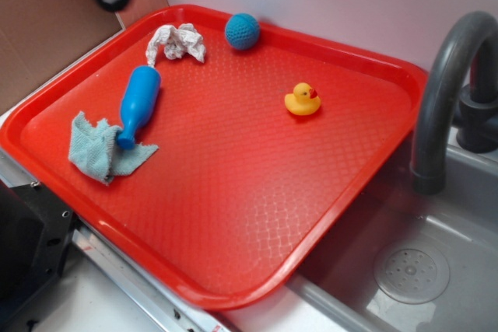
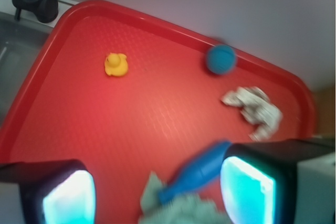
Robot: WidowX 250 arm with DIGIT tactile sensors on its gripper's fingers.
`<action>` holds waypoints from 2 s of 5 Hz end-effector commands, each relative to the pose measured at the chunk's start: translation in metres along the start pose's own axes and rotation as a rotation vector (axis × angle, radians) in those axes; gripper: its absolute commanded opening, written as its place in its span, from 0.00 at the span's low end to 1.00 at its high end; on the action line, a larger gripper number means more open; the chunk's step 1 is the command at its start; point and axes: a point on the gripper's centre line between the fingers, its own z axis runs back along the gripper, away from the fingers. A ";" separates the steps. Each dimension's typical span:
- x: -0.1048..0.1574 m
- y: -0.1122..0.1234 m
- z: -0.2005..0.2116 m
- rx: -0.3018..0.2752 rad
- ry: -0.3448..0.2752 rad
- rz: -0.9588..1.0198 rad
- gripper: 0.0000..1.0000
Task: Grab the yellow duck.
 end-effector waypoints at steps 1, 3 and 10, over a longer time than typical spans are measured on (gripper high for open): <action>0.066 -0.013 -0.029 0.009 -0.036 -0.169 1.00; 0.094 -0.030 -0.093 -0.035 0.093 -0.308 1.00; 0.085 -0.046 -0.158 -0.096 0.259 -0.379 0.00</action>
